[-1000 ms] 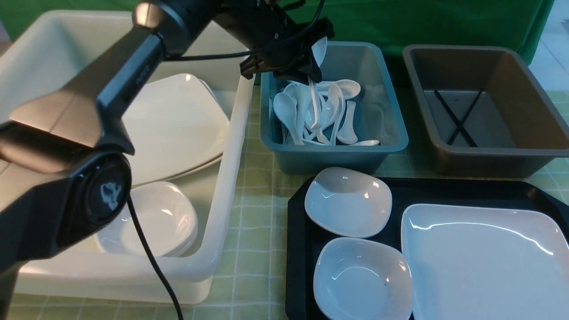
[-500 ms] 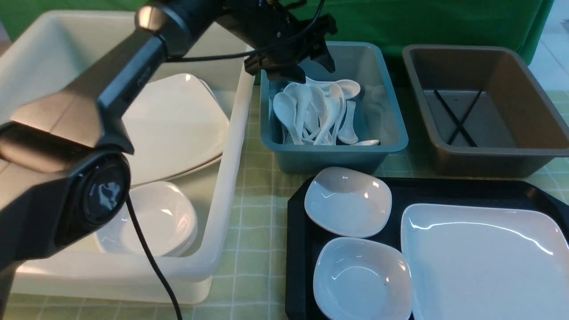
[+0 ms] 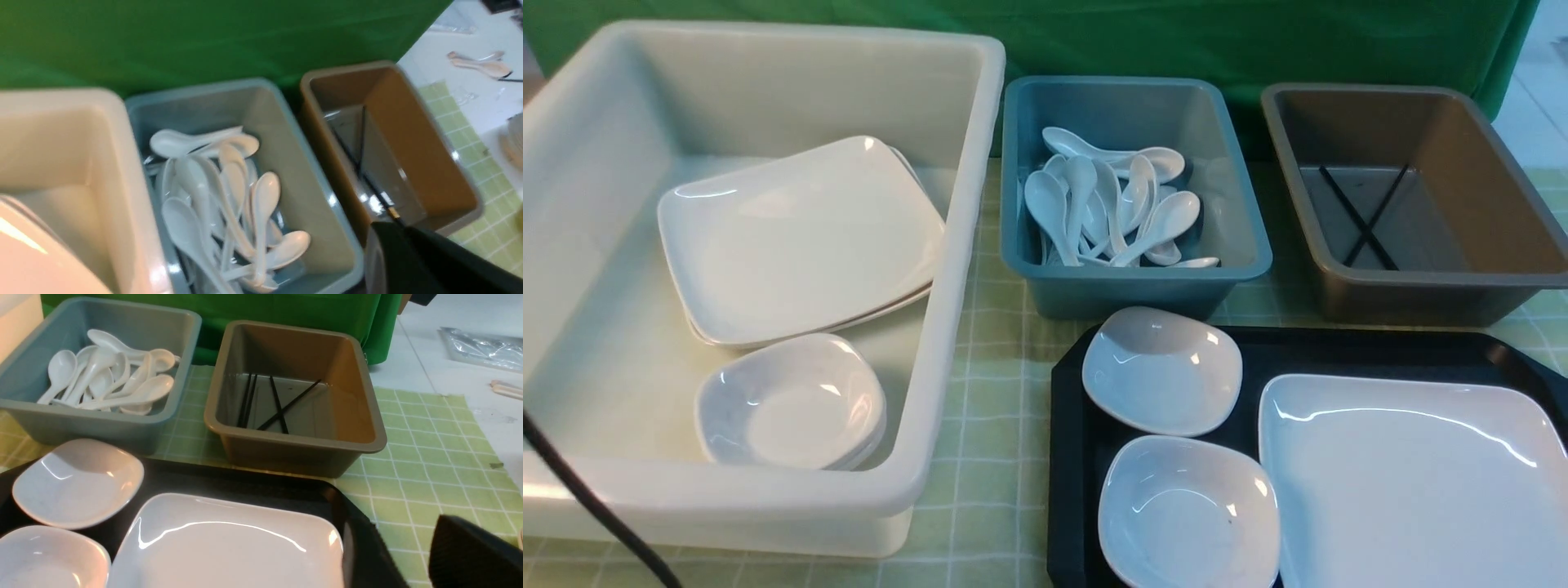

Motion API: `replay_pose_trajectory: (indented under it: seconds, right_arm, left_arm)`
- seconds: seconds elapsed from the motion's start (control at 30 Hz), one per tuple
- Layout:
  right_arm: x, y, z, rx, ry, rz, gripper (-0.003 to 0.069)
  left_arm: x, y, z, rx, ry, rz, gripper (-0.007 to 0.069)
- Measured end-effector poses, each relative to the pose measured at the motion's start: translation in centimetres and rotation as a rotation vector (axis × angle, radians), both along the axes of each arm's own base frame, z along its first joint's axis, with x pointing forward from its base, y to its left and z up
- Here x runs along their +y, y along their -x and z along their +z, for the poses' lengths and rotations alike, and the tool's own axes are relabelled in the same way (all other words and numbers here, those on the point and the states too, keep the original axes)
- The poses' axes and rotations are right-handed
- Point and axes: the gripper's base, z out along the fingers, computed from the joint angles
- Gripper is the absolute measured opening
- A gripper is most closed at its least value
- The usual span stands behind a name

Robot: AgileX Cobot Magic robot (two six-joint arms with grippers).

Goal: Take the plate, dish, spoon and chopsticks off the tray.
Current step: Use the left arm to grab a small plate from the dinner plate

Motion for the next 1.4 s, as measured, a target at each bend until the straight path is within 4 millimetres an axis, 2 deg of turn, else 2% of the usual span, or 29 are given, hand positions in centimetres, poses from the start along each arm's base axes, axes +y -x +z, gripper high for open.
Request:
replay_pose_trajectory:
  seconds: [0.07,0.13,0.23,0.3,0.47,0.5,0.53,0.6,0.7,0.87,0.93,1.17,1.3,1.4]
  right_arm:
    - [0.0,0.0,-0.1,0.013,0.001,-0.001,0.0235]
    - [0.0,0.1,-0.3,0.038,0.003,-0.002,0.0235]
    - [0.0,0.2,-0.6,0.068,0.004,-0.004,0.0235]
    - [-0.1,0.3,-0.8,0.090,0.006,-0.005,0.0236]
    - [-0.1,0.3,-0.9,0.104,0.006,-0.006,0.0237]
    - [-0.1,0.3,-0.9,0.104,0.006,-0.006,0.0237]
    - [-0.1,0.3,-0.9,0.105,0.006,-0.006,0.0238]
    - [-0.1,0.3,-0.9,0.107,0.006,-0.006,0.0238]
    - [-0.1,0.3,-0.9,0.108,0.006,-0.006,0.0238]
    - [-0.1,0.3,-0.9,0.108,0.006,-0.006,0.0239]
    - [-0.1,0.3,-0.9,0.109,0.007,-0.006,0.0239]
    - [-0.1,0.3,-0.9,0.108,0.005,-0.006,0.0239]
    - [0.1,0.4,-0.9,0.109,0.029,0.026,0.0213]
    - [0.7,0.0,-1.1,0.133,0.057,0.097,0.0157]
  left_arm:
    - [-0.2,1.4,0.3,0.025,0.036,-0.057,-0.0009]
    - [-0.5,3.1,-0.6,0.104,0.063,-0.121,-0.0010]
    - [-1.0,4.0,-3.4,0.222,0.038,-0.148,-0.0010]
    - [-1.5,5.3,-6.1,0.327,0.000,-0.168,-0.0010]
    - [-3.4,8.9,-16.2,0.665,-0.145,-0.240,-0.0010]
    - [-3.6,9.2,-16.9,0.686,-0.156,-0.246,-0.0010]
    - [-4.4,10.3,-19.3,0.740,-0.188,-0.263,-0.0010]
    - [-5.4,11.6,-21.9,0.772,-0.218,-0.278,-0.0006]
    - [-6.7,12.7,-24.0,0.780,-0.251,-0.295,0.0011]
    - [-8.5,13.2,-24.4,0.729,-0.229,-0.313,0.0089]
    - [-8.7,13.2,-24.8,0.728,-0.231,-0.312,0.0109]
    - [-8.9,12.9,-24.9,0.712,-0.223,-0.303,0.0258]
    - [-9.3,12.4,-23.0,0.685,-0.230,-0.332,0.0274]
    - [-9.5,11.7,-20.5,0.619,-0.256,-0.359,0.0262]
